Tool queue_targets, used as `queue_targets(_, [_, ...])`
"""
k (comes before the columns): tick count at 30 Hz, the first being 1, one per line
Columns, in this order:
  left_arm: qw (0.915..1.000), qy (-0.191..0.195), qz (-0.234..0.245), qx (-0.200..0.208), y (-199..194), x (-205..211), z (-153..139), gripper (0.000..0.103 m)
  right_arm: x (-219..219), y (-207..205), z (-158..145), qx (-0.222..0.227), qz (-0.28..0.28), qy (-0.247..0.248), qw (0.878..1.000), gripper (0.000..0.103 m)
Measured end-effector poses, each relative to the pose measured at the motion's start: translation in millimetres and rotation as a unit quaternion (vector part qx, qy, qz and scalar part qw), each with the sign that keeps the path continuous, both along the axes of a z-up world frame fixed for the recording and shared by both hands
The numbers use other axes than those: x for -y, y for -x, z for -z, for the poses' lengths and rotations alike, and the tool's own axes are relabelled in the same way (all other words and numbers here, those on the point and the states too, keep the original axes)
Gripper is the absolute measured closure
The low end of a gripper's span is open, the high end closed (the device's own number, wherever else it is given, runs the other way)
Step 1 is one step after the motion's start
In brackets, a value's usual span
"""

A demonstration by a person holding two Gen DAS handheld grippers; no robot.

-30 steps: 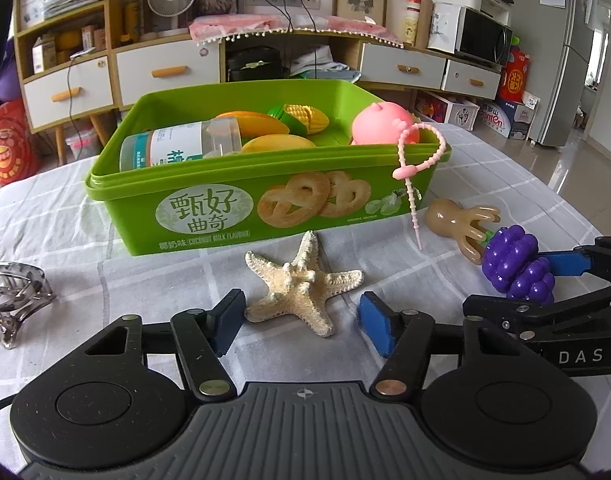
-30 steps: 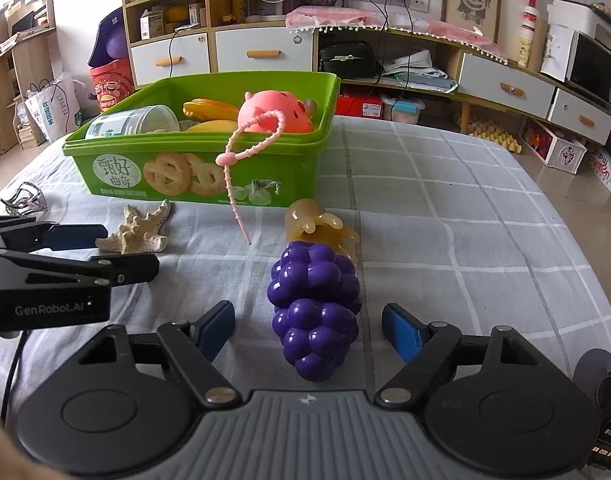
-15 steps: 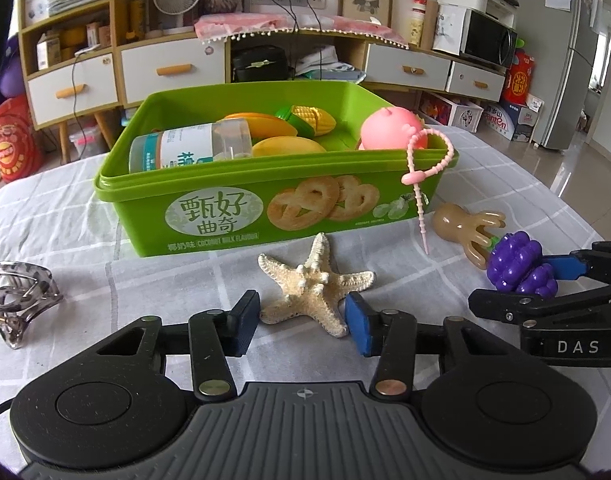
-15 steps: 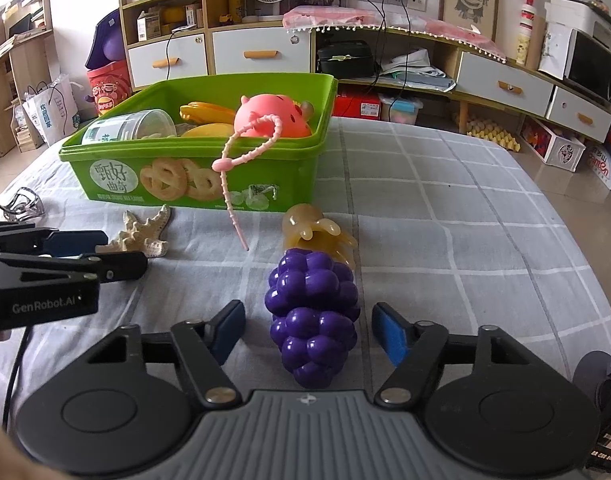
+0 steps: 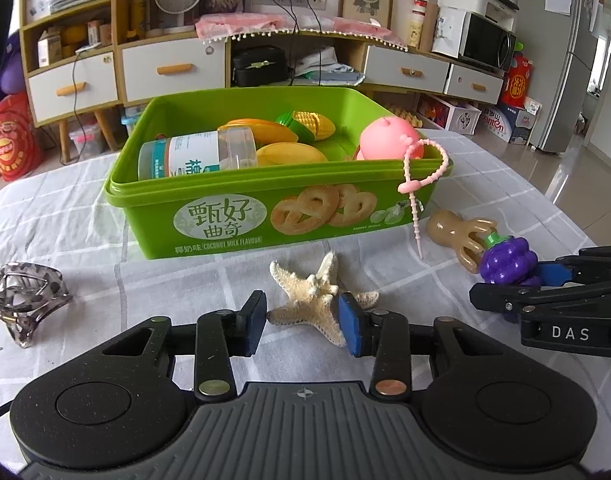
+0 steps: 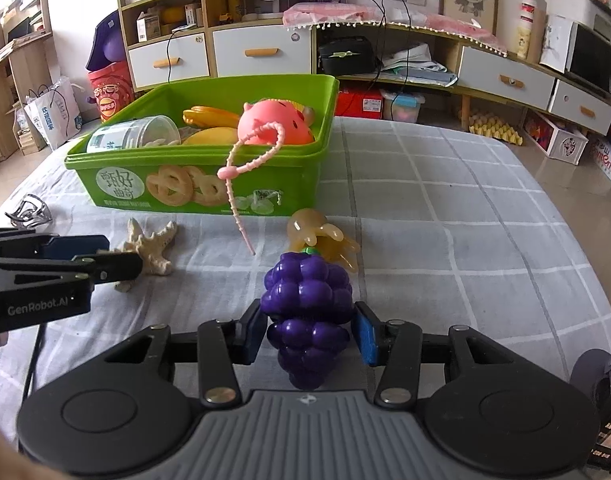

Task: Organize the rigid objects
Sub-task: 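Close the left tool on the starfish while the right tool grasps the purple grapes, then lift the starfish with the left tool while the right tool carries the grapes toward the bin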

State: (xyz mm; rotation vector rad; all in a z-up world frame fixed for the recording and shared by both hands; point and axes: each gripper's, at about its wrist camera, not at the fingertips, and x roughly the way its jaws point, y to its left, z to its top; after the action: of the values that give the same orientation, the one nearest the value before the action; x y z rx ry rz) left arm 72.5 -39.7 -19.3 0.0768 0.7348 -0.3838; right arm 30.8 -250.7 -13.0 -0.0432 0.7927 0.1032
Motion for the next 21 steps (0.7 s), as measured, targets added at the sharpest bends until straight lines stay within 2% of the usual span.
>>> queue_targets(5, [1.0000, 0.000, -0.002, 0.000, 3, 0, -6, 0.059, -3, 0, -8, -0.002, 0.000, -0.011, 1.000, 0.073])
queue_targets(7, [1.0000, 0.004, -0.002, 0.001, 3, -1, -9, 0.070, -5, 0, -11, -0.006, 0.001, -0.017, 1.000, 0.073])
queue_targets(8, [1.0000, 0.005, -0.001, -0.003, 3, -1, -11, 0.087, -5, -1, -12, -0.008, 0.001, -0.020, 1.000, 0.073])
queue_targets(21, [0.9996, 0.020, -0.011, -0.016, 1, -8, -14, 0.089, -8, -9, -23, -0.044, 0.013, -0.059, 0.997, 0.073])
